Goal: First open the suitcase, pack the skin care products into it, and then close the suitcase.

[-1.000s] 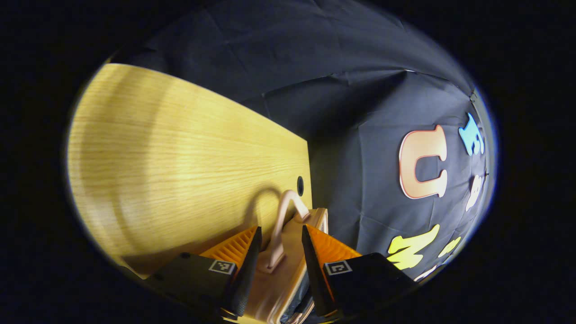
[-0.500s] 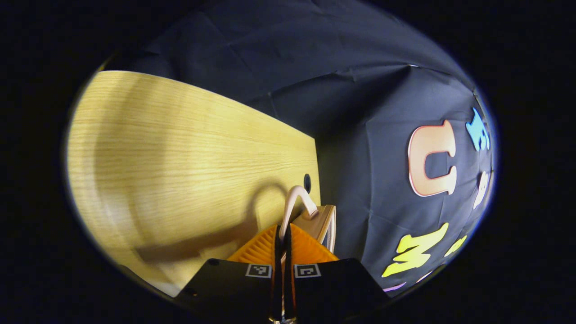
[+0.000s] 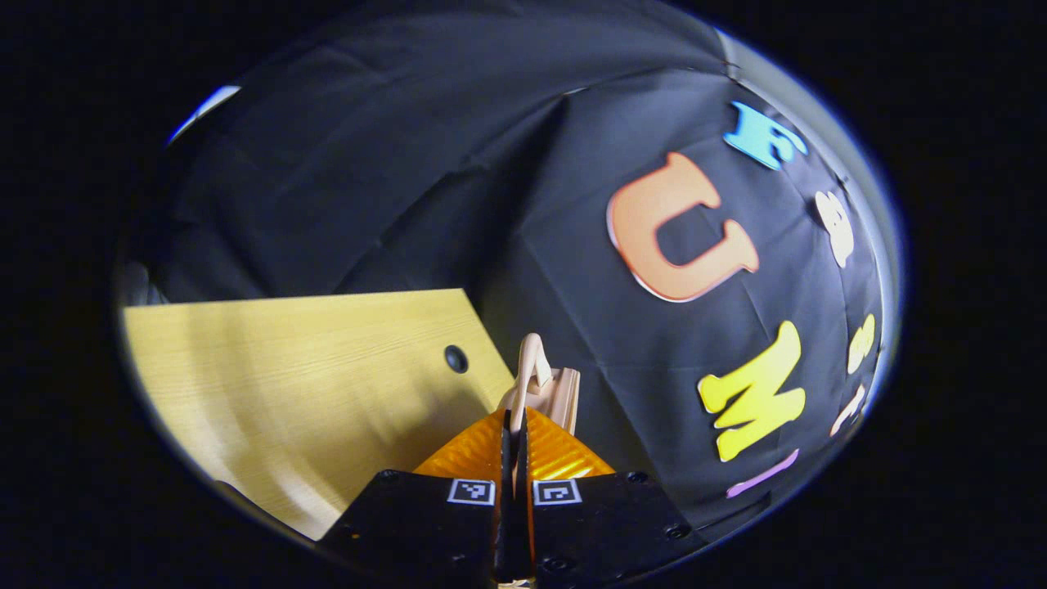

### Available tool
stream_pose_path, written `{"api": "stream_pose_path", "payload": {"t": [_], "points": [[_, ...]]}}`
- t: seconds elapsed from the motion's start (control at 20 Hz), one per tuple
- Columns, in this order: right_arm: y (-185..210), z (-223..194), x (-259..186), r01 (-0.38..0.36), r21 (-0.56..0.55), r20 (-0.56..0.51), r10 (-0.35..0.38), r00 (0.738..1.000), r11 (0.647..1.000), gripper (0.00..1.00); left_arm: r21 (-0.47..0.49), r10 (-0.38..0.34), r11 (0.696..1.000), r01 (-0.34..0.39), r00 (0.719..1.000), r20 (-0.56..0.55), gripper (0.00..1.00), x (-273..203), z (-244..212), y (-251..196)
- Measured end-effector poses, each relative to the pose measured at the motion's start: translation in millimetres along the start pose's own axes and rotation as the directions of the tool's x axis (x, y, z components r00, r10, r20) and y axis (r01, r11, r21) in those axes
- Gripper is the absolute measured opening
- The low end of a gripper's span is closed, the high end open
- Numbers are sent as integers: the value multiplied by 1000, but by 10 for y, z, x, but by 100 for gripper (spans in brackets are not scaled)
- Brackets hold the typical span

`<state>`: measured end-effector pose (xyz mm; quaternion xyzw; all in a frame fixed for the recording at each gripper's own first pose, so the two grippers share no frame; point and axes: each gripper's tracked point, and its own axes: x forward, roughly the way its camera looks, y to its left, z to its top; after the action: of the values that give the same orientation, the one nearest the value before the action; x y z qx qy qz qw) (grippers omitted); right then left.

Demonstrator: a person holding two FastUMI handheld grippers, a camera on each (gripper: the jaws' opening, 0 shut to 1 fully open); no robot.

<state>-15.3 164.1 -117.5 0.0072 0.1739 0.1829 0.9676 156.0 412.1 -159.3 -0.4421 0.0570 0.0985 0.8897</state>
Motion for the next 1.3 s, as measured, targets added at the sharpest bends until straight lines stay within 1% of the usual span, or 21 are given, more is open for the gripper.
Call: {"api": "stream_pose_path", "payload": {"t": [0.1, 0.15, 0.2, 0.25, 0.3, 0.35, 0.4, 0.55, 0.7, 0.85, 0.95, 1.0, 1.05, 1.1, 1.15, 1.2, 1.25, 1.3], "points": [[-52, 51, -44, -4, 1, 25, 4, 1000, 1000, 80, 149, -17, 989, 16, 1000, 10, 3, -62, -59, -323], [-76, 59, -68, -12, 4, 34, 12, 999, 1000, 84, 228, -16, 974, 10, 1000, 26, 3, -114, -63, -488], [-97, 61, -90, -24, 13, 38, 23, 999, 1000, 80, 315, -20, 949, 8, 999, 34, 3, -115, -62, -634], [-137, 42, -99, -25, 23, 40, 24, 999, 999, 80, 404, -31, 915, 16, 999, 30, 3, -163, -135, -788], [-194, 35, -119, -24, 32, 41, 23, 999, 999, 80, 487, -38, 873, 16, 999, 35, 3, -202, -178, -926], [-239, 25, -133, -25, 42, 44, 23, 999, 999, 80, 549, -47, 836, 24, 999, 28, 3, -245, -265, -1068], [-308, 15, -153, -18, 48, 45, 15, 999, 999, 80, 590, -60, 807, 30, 998, 32, 3, -290, -303, -1219], [-472, 8, -199, -11, 73, 56, 7, 998, 997, 80, 673, -65, 739, 28, 997, 31, 3, -381, -487, -1576], [-639, -37, -246, -4, 101, 56, -1, 998, 995, 80, 751, -66, 660, 23, 997, 27, 3, -396, -806, -1862], [-823, -95, -266, 8, 125, 53, -15, 998, 992, 80, 809, -67, 587, 36, 998, 4, 3, -420, -1180, -2095], [-932, -157, -300, 14, 148, 48, -21, 999, 989, 80, 856, -64, 517, 29, 998, 5, 3, -407, -1456, -2212], [-1006, -185, -308, 18, 161, 46, -26, 999, 987, 80, 881, -60, 473, 26, 998, 2, 3, -394, -1589, -2242], [-1094, -224, -319, 27, 168, 42, -35, 999, 985, 75, 905, -64, 424, 28, 998, -1, 3, -384, -1721, -2297], [-1187, -253, -327, 40, 171, 38, -47, 998, 984, 75, 926, -64, 376, 33, 998, -9, 3, -371, -1870, -2350], [-1280, -281, -347, 50, 174, 33, -57, 998, 983, 80, 938, -65, 343, 46, 998, -26, 3, -371, -2037, -2379], [-1358, -319, -372, 59, 178, 29, -65, 997, 982, 80, 943, -61, 326, 67, 997, -50, 3, -357, -2240, -2389], [-1415, -346, -410, 71, 179, 20, -76, 997, 981, 80, 951, -50, 300, 80, 996, -69, 3, -364, -2435, -2405], [-1492, -372, -435, 81, 176, 14, -85, 996, 981, 80, 959, -43, 267, 90, 996, -81, 3, -366, -2591, -2403]]}}
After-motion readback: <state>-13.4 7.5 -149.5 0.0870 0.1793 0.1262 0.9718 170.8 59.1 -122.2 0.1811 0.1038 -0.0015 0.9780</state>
